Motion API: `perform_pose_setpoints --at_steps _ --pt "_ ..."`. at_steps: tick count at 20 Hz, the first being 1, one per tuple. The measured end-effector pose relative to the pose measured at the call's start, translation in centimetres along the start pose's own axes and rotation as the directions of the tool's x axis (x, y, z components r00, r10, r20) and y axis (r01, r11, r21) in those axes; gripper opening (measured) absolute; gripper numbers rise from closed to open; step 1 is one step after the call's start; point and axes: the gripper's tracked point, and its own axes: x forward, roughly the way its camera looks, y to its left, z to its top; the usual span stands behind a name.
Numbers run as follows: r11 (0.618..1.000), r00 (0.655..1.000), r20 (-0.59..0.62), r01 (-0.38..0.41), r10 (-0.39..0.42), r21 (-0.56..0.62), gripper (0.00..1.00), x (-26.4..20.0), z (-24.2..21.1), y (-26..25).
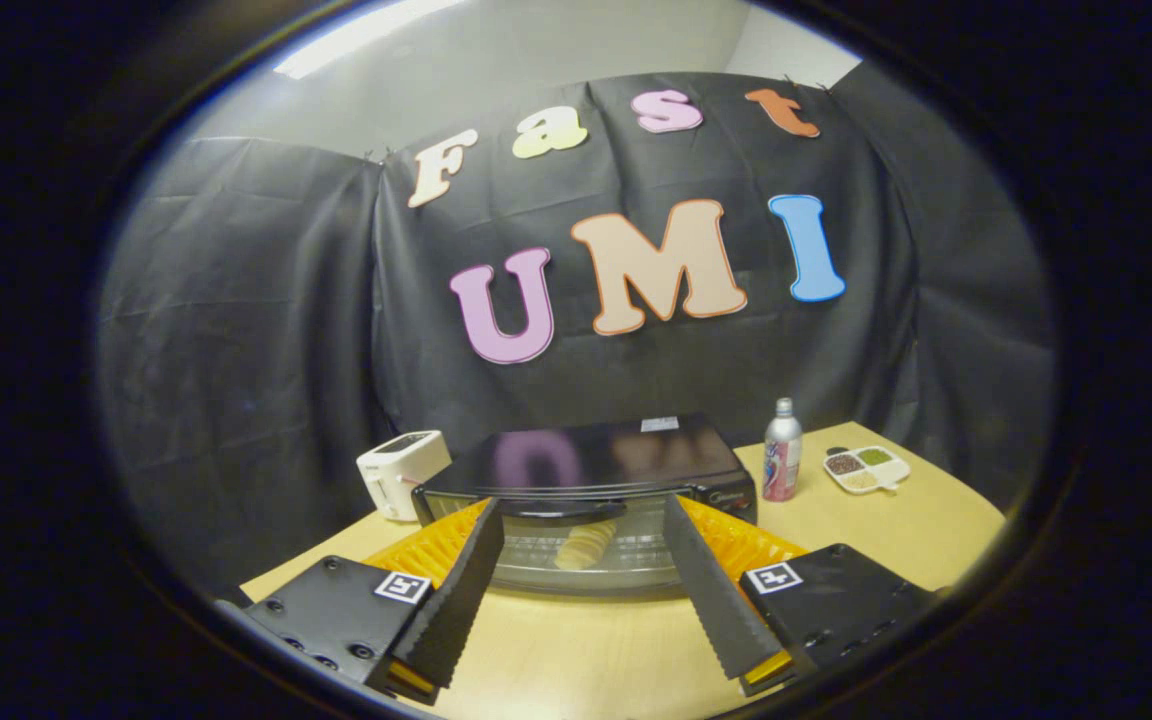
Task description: Open the toaster oven, put the food inside, and close the toaster oven door.
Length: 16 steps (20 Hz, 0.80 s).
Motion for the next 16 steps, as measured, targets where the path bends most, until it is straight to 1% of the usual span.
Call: perform_pose_setpoints --at_steps 4,7,13,16 --pt "1.000 0.998 0.059 -0.004 0.004 0.004 0.98 -2.6 3.0 -2.4" --pt "0.999 0.994 0.106 0.038 -0.036 -0.014 0.98 -4.5 5.1 -5.1" --pt "0.990 0.988 0.117 0.113 -0.103 -0.084 0.98 -7.1 6.1 -9.0" --pt "0.987 0.985 0.128 0.131 -0.118 -0.096 0.98 -7.9 6.3 -10.0"
